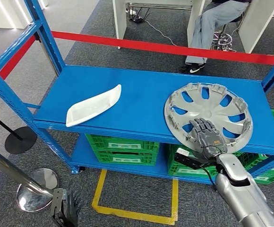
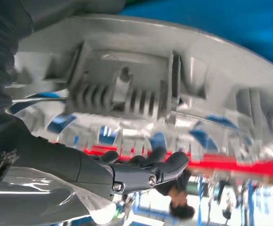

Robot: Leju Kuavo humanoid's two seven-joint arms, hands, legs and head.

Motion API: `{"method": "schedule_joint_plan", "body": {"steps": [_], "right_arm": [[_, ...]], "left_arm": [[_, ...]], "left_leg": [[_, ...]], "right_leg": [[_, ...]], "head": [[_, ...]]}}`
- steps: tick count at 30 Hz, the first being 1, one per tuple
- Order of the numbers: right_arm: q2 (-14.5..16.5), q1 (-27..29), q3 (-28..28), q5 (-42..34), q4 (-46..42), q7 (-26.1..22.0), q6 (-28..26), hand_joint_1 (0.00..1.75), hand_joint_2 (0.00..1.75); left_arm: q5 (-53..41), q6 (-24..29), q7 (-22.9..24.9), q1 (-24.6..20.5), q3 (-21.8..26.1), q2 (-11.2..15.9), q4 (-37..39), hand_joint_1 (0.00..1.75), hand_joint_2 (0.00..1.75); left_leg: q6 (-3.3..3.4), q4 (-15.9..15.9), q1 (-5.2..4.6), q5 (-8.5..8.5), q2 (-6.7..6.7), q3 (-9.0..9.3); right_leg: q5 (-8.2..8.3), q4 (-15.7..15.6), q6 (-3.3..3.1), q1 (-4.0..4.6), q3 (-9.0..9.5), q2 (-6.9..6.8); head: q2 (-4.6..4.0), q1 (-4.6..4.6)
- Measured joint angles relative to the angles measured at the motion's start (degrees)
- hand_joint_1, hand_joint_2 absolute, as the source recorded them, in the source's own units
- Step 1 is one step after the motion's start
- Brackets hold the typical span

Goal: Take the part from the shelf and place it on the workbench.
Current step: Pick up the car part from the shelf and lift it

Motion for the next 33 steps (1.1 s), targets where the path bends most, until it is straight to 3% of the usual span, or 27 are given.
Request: {"method": "schedule_joint_plan", "body": {"steps": [5, 16, 19, 20, 23, 27, 33], "right_arm": [[0.61, -0.22, -0.04, 2.22, 1.16, 1.37, -4.43, 1.75, 1.75], [0.63, 1.64, -0.32, 4.71, 0.16, 1.67, -6.75, 1.75, 1.75], [0.65, 4.45, -0.86, 5.53, -3.36, 1.36, -8.82, 1.75, 1.75], [0.71, 5.78, -1.21, 5.94, -5.15, 1.13, -10.33, 1.75, 1.75], [1.53, 10.7, -2.73, 7.31, -12.2, -0.19, -16.55, 1.75, 1.75], [5.28, 19.1, -5.96, 7.9, -25.63, -7.53, -20.96, 1.75, 1.75], [16.26, 28.65, -12.4, 1.94, -43.5, -29.61, -21.7, 1.75, 1.75]], "left_arm": [[0.67, 0.15, -0.09, 0.05, -0.28, -0.09, 0.02, 0.0, 0.0], [1.6, 0.19, -0.95, 0.35, -0.28, -0.08, 0.01, 0.0, 0.0], [1.65, -0.05, -2.04, 0.67, -0.28, -0.05, 0.01, 0.0, 1.31], [1.73, -0.35, -2.67, 0.81, -0.28, -0.04, 0.01, 0.0, 1.31], [2.59, -1.77, -4.55, 1.3, -0.28, -0.04, -0.01, 0.0, 0.0], [4.35, -3.01, -5.15, 2.04, -0.27, -0.11, -0.34, 0.0, 0.0], [6.0, -2.44, -5.3, 3.25, -1.26, -0.72, -2.97, 0.0, 0.0]], "left_leg": [[0.0, 0.0, -0.01, 0.0, 0.0, -0.03], [0.0, 0.0, 0.01, 0.0, 0.0, -0.04], [0.0, 0.0, 0.01, -0.01, -0.02, -0.08], [0.0, 0.0, 0.01, -0.01, -0.03, -0.12], [0.01, 0.0, 0.01, -0.02, -0.05, -0.27], [0.01, -0.01, 0.02, -0.03, -0.03, -0.44], [0.01, -0.03, 0.11, -0.03, -0.09, -0.55]], "right_leg": [[0.0, -0.01, 0.0, -0.01, -0.03, -0.01], [0.0, -0.01, 0.0, 0.0, -0.07, 0.0], [-0.01, -0.01, 0.0, 0.0, -0.09, -0.04], [-0.01, -0.01, 0.0, 0.0, -0.12, -0.05], [-0.02, 0.0, 0.0, 0.01, -0.24, -0.07], [-0.04, 0.0, -0.02, 0.03, -0.46, 0.01], [-0.1, 0.05, -0.12, 0.09, -0.57, -0.15]], "head": [[0.01, 0.0], [0.01, 0.0], [0.01, 0.01], [0.01, 0.01], [0.01, 0.01], [0.01, -0.01], [0.01, -0.02]]}}
